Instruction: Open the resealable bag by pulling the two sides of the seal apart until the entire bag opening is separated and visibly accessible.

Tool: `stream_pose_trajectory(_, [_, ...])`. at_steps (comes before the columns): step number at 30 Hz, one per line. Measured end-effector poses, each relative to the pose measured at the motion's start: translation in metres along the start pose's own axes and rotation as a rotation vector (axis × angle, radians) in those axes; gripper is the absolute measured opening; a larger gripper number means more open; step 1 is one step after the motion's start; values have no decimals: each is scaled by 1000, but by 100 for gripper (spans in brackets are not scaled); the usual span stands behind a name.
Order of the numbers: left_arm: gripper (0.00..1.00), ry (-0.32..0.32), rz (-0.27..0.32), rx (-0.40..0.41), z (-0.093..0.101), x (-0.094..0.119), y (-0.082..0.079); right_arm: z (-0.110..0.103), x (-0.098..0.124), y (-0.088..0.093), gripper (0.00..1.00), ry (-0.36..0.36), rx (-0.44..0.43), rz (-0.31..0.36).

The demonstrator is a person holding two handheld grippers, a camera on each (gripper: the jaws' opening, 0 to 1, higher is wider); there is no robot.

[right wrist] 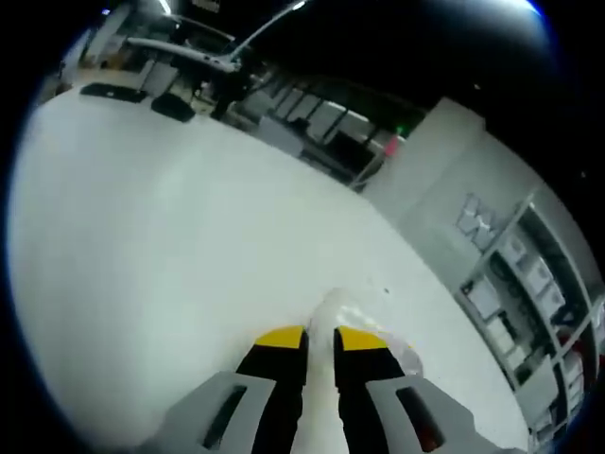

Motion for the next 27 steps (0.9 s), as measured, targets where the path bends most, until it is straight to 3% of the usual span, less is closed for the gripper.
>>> stream_pose_trajectory(16, [88,-4,-4,-4,0,1,1,-1,-1,0,1,-2,-7,8])
stream_pose_trajectory(23, [88,-2,-6,-4,1,2,2,0,1,3,0,33,86,1])
stream_pose_trajectory(27, [88,-2,-9,-6,2,1,2,6,4,3,0,45,70,8])
Point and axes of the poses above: the point that each gripper's makers call its tool centre point, and the gripper's own axes: x roughly backward along the fingers, z roughly to its right, y roughly out of its underside, the point moved 8 cm from there along x, roughly backward along the fingers, and after that the axes turned 7 degrees about -z, right-handed, at the moved point
